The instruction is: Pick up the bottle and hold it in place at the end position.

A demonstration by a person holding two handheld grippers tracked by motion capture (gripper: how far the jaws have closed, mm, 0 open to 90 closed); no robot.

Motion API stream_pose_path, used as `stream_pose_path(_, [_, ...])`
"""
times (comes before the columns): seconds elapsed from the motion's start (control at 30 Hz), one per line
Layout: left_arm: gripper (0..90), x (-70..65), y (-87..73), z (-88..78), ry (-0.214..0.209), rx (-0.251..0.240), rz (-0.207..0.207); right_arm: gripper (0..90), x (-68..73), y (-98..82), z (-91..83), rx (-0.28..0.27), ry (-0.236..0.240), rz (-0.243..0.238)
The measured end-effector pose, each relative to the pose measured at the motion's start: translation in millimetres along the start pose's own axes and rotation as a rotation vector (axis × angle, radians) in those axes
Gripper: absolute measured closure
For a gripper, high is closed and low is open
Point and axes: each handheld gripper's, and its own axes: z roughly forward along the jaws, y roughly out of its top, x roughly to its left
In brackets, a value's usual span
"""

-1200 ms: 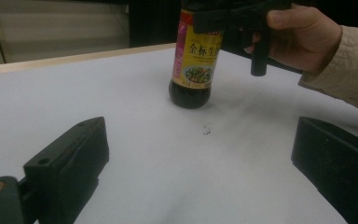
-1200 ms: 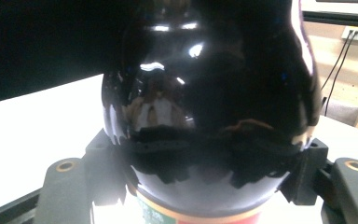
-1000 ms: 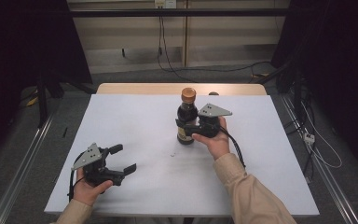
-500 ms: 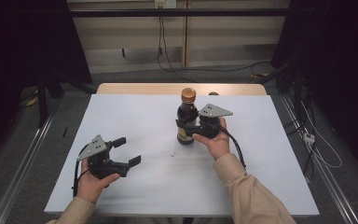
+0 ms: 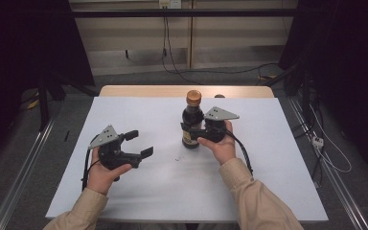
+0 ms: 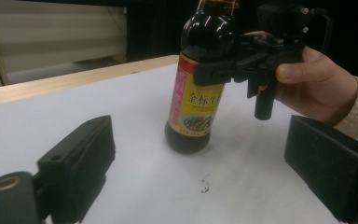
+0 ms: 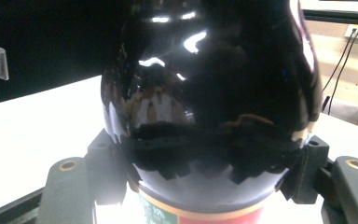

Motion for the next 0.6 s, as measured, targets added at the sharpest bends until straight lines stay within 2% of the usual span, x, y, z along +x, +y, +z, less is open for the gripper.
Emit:
stream_pose_path(0.17, [14.6,0.6,4.0,5.6,-0.002,0.012,0.017,30.6,-0.1,0.2,0.1,0.002,-0.002,0.002])
stream_pose_path(0.3, [17.3,0.9,7.8,10.0,-0.011,0.012,0.014,30.6,-0.2,0.2,0.0,0.003,0.000,0.002])
stream_pose_path(0.53, [15.7,4.2,14.4,17.6,-0.006,0.012,0.003,30.5,0.0,0.0,0.0,0.003,-0.002,0.003])
stream_pose_path(0.6, [15.0,5.6,17.1,19.9,0.010,0.009,0.000,30.6,0.1,0.1,0.0,0.003,-0.002,0.003])
